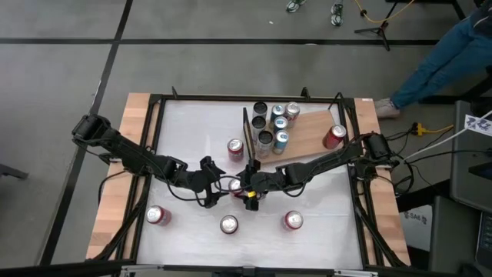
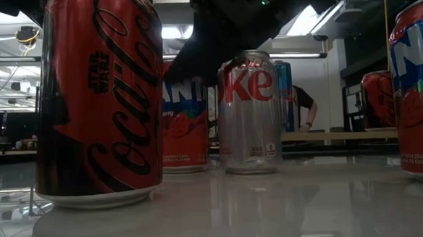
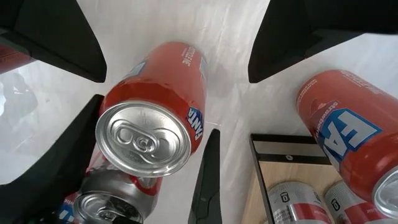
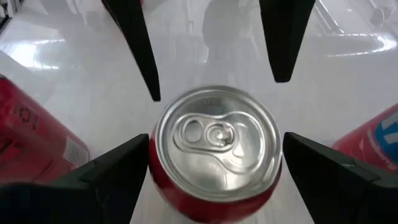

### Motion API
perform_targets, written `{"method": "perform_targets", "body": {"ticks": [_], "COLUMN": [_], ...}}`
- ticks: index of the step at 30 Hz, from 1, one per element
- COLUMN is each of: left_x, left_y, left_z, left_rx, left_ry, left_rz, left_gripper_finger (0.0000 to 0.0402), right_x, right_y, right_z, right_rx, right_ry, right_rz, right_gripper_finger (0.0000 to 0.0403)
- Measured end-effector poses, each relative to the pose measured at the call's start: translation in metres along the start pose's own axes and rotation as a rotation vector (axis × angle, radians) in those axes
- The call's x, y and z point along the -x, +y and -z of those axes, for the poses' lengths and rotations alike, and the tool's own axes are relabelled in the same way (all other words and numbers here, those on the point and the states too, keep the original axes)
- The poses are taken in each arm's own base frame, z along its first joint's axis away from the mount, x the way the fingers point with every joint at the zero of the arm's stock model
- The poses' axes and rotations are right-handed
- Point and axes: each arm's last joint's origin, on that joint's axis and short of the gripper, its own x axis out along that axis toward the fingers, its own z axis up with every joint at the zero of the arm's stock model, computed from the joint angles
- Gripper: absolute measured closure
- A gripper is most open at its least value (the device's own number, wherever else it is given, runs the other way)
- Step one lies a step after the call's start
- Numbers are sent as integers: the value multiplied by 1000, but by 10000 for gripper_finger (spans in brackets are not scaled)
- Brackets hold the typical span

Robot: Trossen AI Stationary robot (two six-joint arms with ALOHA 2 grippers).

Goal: Place canned beverage on shelf
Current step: Put the orange can on the shelf

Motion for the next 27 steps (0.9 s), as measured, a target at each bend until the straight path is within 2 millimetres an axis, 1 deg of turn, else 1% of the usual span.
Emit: {"method": "perform_targets", "body": {"ticks": [7, 9, 14, 16, 19, 23, 27], "left_x": [0, 0, 0, 0, 0, 0, 0], "left_y": [0, 0, 0, 0, 0, 0, 0], "left_z": [0, 0, 0, 0, 0, 0, 0], "left_rx": [3, 3, 3, 3, 3, 4, 3], "left_ry": [-3, -2, -2, -2, -2, -2, -2], "left_rz": [1, 2, 2, 2, 2, 2, 2], "left_gripper_finger": [16, 16, 16, 16, 16, 16, 16], "right_x": [-1, -1, -1, -1, -1, -1, -1], "right_y": [0, 0, 0, 0, 0, 1, 1], "right_z": [-1, -1, 0, 0, 0, -1, -1], "right_rx": [-2, -4, -3, -3, -2, -2, -3], "right_ry": [-10, -11, -5, -4, -4, -10, -14], "right_rz": [-2, -3, -2, -2, -3, -10, -12], "right_gripper_finger": [51, 64, 111, 123, 124, 109, 113]}}
